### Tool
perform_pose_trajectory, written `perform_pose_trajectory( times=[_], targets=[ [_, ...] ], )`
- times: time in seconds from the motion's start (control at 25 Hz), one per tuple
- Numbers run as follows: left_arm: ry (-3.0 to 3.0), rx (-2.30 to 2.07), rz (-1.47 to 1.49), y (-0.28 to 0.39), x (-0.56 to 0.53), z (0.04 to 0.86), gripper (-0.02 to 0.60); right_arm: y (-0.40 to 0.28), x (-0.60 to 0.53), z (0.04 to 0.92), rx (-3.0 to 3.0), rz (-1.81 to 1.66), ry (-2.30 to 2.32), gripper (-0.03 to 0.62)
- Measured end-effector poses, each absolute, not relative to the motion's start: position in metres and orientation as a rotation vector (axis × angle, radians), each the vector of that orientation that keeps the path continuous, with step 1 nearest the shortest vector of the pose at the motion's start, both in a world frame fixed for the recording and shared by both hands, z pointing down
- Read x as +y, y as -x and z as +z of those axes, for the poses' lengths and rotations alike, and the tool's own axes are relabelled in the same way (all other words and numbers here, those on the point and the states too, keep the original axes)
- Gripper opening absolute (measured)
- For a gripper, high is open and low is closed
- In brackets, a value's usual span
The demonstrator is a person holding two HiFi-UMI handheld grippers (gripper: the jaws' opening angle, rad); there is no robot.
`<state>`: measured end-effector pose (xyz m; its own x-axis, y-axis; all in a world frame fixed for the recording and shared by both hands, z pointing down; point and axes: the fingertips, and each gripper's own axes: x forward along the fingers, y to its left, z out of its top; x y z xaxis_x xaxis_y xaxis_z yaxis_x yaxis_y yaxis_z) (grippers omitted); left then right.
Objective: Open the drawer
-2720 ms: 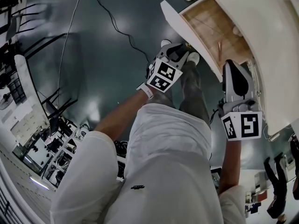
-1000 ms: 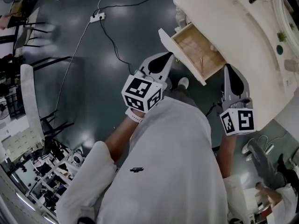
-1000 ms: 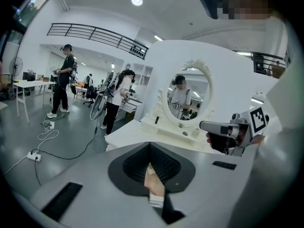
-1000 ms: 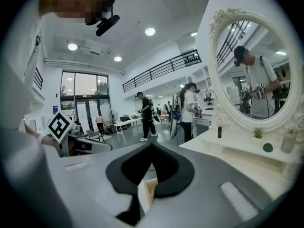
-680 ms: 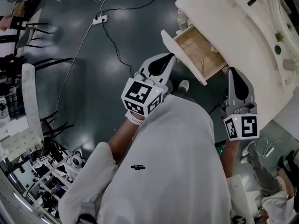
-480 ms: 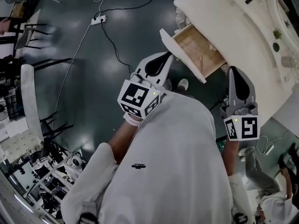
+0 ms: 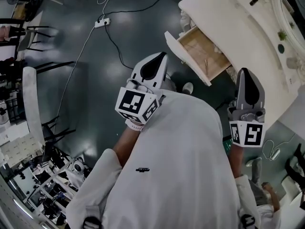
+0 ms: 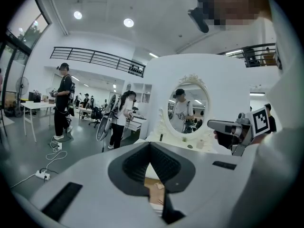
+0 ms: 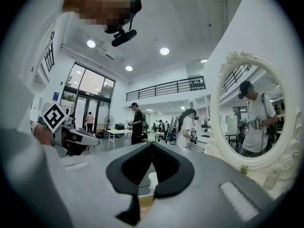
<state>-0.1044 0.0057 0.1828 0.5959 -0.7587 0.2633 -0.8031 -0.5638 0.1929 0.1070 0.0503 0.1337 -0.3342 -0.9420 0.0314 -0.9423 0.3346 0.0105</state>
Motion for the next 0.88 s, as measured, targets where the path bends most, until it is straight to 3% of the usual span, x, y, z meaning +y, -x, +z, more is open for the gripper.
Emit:
perform_pose_trajectory(
  times=[0.88],
  targets=[
    [-2.549,-1.287,0.15,0.104,0.0,0.17,0.009,-0.088,0.035,0.138,-2.643,0.19,-1.71,0.011]
  ],
)
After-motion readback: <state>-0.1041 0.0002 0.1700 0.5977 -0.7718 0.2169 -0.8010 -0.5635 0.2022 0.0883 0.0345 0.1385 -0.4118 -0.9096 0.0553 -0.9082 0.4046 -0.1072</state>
